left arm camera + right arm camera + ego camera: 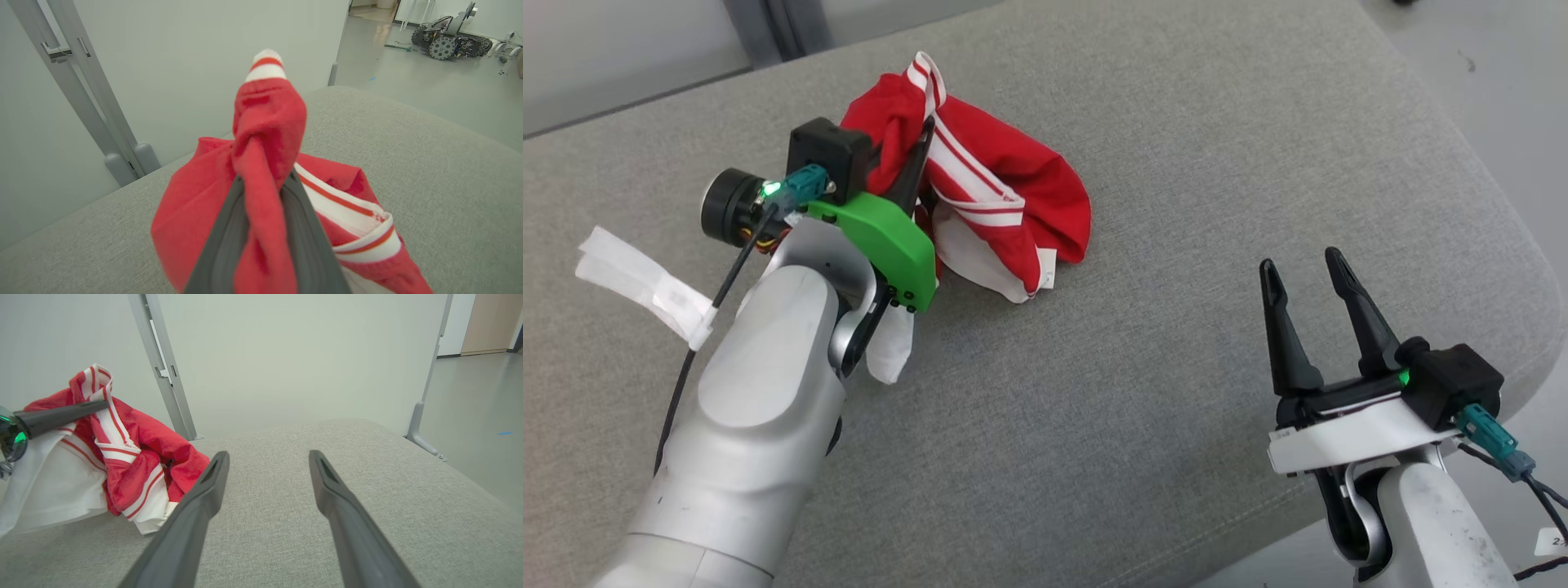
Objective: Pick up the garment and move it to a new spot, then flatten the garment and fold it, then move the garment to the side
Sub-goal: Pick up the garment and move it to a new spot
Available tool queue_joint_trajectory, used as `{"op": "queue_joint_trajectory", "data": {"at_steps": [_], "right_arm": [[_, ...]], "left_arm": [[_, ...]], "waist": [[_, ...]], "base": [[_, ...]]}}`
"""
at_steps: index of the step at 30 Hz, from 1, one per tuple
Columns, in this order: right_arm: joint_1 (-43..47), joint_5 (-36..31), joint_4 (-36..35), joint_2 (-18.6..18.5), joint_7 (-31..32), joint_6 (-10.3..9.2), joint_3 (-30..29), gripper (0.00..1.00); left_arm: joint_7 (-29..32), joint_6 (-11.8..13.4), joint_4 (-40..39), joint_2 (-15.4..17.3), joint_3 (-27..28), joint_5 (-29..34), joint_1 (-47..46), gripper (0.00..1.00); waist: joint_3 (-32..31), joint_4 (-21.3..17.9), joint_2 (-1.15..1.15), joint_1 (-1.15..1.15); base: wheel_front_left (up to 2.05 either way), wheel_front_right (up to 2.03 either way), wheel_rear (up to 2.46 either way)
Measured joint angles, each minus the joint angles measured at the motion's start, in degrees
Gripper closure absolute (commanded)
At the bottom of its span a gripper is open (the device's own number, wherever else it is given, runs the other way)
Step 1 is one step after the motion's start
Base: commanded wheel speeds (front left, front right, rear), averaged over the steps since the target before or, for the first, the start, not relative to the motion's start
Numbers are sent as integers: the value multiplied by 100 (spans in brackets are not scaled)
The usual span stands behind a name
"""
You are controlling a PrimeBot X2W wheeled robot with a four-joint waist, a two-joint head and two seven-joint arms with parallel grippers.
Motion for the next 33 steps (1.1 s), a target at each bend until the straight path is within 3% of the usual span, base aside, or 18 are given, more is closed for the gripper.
{"op": "queue_joint_trajectory", "data": {"at_steps": [3,5,6,11,15,28,33], "right_arm": [[-179,79,-40,2,0,0,44,0],[-245,91,-41,4,0,0,68,0],[-253,89,-34,5,0,0,78,0],[-244,-32,5,9,0,1,76,0],[-135,-174,-3,16,0,1,36,0],[597,-431,168,16,0,1,-203,0],[843,-541,122,14,0,1,-309,0]], "left_arm": [[-430,-1,602,-7,-127,174,-120,100],[-656,0,922,-38,-208,212,-259,58],[-789,-1,1057,-73,-244,247,-322,0],[-1205,-1,1318,-240,-343,235,-417,0],[-1284,2,1049,-330,-324,133,-116,0],[-1317,884,-1624,-178,804,532,2547,0],[-1317,992,-2408,-172,1187,847,3574,0]], "waist": [[342,-22,0,0],[550,-25,0,0],[645,-20,0,0],[846,112,0,0],[740,199,0,0],[-329,848,0,0],[-875,1262,0,0]], "base": [[0,0,0],[0,0,0],[0,0,0],[0,0,0],[0,0,0],[0,0,0],[0,0,0]]}}
